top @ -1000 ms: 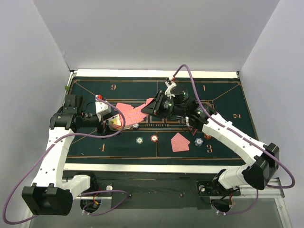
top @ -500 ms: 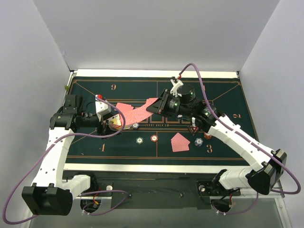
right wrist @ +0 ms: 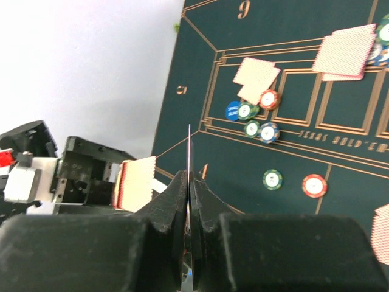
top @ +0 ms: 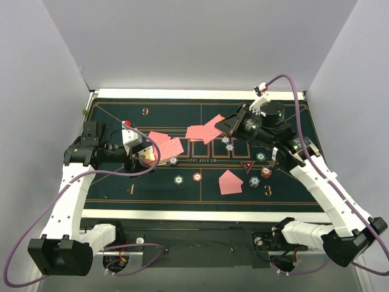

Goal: Distribute texas hold em gaming equipment

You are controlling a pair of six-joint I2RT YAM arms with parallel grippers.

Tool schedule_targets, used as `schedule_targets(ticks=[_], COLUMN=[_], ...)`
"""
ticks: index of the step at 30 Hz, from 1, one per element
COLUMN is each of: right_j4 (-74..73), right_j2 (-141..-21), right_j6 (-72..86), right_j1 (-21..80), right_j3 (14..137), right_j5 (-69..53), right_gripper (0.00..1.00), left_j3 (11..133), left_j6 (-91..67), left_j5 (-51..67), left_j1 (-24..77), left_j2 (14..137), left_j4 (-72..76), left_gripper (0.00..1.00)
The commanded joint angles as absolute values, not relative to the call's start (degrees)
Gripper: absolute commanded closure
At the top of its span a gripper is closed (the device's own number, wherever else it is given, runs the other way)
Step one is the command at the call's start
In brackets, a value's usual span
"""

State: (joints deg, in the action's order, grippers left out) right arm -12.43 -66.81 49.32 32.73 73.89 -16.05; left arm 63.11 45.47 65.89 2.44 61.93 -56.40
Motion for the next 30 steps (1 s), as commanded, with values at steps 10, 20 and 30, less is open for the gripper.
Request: schedule_targets(ticks=[10,20,30], right_j4=[-26.2,-36.6,-35.7], right_j2=[-83.0,-104.9,-118.2], right_j6=[31.9,26.4,28.0], right_j1=[35.4,41.7,44.1], right_j3=[78.4,95.9,101.2], right_j5=[7.5,29.3,28.3], right_gripper=[1.00,1.00,1.00], left_j3=[65.2,66.1,66.3], left_j6=[44.6,44.2,45.1], left_j5=[68.8,68.6,68.4], left_j1=[2.0,2.0,2.0], left_j2=[60.3,60.2,59.4], left_j4=[-54.8,-55.4,-56.9], left_gripper=[1.00,1.00,1.00])
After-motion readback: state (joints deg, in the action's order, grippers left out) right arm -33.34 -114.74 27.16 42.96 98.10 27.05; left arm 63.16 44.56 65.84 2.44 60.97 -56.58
